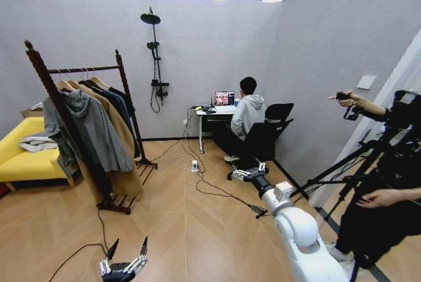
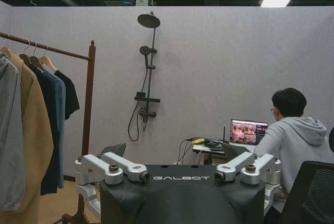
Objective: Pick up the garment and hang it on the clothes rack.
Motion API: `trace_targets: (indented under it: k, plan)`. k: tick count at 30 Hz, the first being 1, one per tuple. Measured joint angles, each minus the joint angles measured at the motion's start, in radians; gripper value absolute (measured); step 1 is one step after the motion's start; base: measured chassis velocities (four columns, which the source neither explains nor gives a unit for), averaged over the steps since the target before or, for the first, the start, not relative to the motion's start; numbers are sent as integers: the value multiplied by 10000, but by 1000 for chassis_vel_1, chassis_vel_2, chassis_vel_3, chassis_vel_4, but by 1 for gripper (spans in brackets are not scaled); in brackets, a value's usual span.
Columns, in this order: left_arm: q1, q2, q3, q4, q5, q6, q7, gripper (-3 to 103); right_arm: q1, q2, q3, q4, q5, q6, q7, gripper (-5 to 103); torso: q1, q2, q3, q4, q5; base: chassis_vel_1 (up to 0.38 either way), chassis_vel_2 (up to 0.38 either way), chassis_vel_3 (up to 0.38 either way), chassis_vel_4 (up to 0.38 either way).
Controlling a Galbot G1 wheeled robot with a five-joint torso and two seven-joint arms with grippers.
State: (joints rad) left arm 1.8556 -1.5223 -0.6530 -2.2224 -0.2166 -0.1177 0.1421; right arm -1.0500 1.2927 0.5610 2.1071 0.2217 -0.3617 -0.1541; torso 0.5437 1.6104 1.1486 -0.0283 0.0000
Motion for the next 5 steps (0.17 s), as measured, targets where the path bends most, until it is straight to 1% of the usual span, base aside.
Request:
trace_targets:
  k: [5]
  plan:
    - [0, 0, 0, 0, 0, 0, 0, 100, 1, 0, 0, 0, 3, 0, 2, 100, 0, 0, 0, 0, 0, 0, 0, 0, 0]
